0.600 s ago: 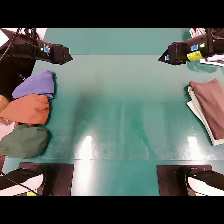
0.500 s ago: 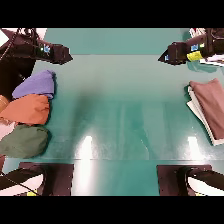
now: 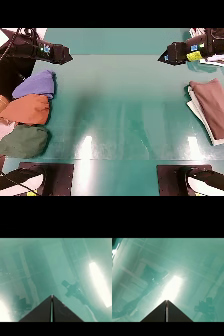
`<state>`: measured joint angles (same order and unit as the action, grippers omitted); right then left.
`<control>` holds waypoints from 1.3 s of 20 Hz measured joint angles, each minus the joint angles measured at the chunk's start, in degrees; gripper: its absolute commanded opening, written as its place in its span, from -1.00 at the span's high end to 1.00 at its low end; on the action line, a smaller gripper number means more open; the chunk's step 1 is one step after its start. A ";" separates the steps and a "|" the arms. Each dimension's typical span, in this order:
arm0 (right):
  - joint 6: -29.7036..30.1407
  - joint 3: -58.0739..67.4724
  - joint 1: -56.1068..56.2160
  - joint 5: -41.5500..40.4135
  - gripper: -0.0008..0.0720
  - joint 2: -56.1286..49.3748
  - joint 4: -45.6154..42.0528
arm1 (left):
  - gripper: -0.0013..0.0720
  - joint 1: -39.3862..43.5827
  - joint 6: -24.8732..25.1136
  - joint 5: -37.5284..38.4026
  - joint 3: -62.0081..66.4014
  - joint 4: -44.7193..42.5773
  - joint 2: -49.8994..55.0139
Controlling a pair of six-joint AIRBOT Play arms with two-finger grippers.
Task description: Fold the shirts.
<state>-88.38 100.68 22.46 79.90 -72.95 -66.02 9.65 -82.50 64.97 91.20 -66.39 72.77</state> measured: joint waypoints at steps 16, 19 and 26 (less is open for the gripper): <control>0.00 0.00 0.00 0.20 0.92 0.00 0.04 | -0.54 -12.17 -12.09 -9.97 -10.32 -32.54 10.71; 0.00 0.00 0.00 0.22 0.92 0.00 0.04 | -0.54 -15.85 -12.87 -12.35 -11.47 -31.67 15.10; -0.02 0.00 0.00 -0.44 0.92 0.00 0.04 | 0.90 -18.43 -13.46 -14.49 -11.93 -31.19 17.88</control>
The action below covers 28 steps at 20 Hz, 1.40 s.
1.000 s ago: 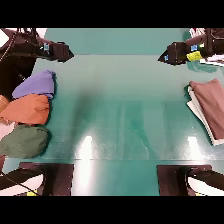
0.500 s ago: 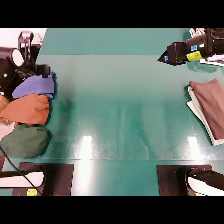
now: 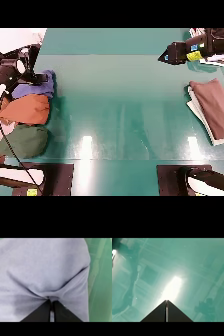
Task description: Fold the shirts.
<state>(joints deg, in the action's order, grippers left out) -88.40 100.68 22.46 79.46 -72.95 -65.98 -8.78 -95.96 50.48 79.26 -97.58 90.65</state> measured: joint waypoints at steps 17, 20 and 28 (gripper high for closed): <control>0.00 0.13 -26.10 -2.84 0.92 16.63 -0.02 | 0.90 31.47 9.05 19.06 24.33 1.46 -25.35; 0.02 0.13 -27.96 -2.60 0.92 17.46 0.13 | 0.51 42.95 9.62 18.97 25.05 5.22 -20.74; 0.02 0.13 -29.00 -0.76 0.92 17.94 0.46 | -0.45 47.39 10.45 14.29 25.46 10.64 -8.81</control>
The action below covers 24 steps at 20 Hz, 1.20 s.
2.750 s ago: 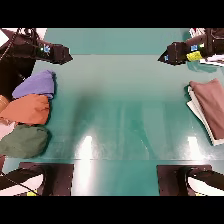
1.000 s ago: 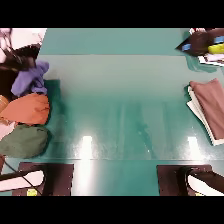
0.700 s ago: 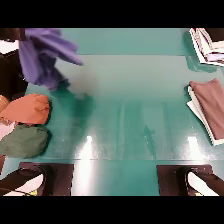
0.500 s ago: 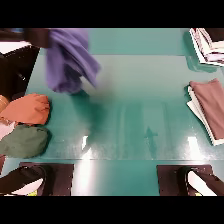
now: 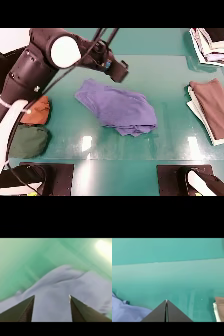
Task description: Fold the shirts.
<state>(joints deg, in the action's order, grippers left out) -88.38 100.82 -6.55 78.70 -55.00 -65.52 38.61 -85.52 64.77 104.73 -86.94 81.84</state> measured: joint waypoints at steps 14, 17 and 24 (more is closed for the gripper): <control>0.00 0.00 7.43 1.79 0.92 -6.08 -0.20 | -0.45 -36.11 -2.03 -7.04 -32.98 17.55 5.57; -0.02 0.00 8.44 2.51 0.92 -7.32 -0.17 | -0.45 -36.76 0.35 -10.40 -34.99 23.12 8.02; -0.02 -3.17 6.82 5.90 0.92 -7.39 -0.57 | 0.90 -35.01 4.31 -13.94 -35.06 29.94 9.97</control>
<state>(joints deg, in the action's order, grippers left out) -88.40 97.65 0.27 84.60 -62.39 -66.08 3.60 -81.21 50.83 69.67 -56.99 91.81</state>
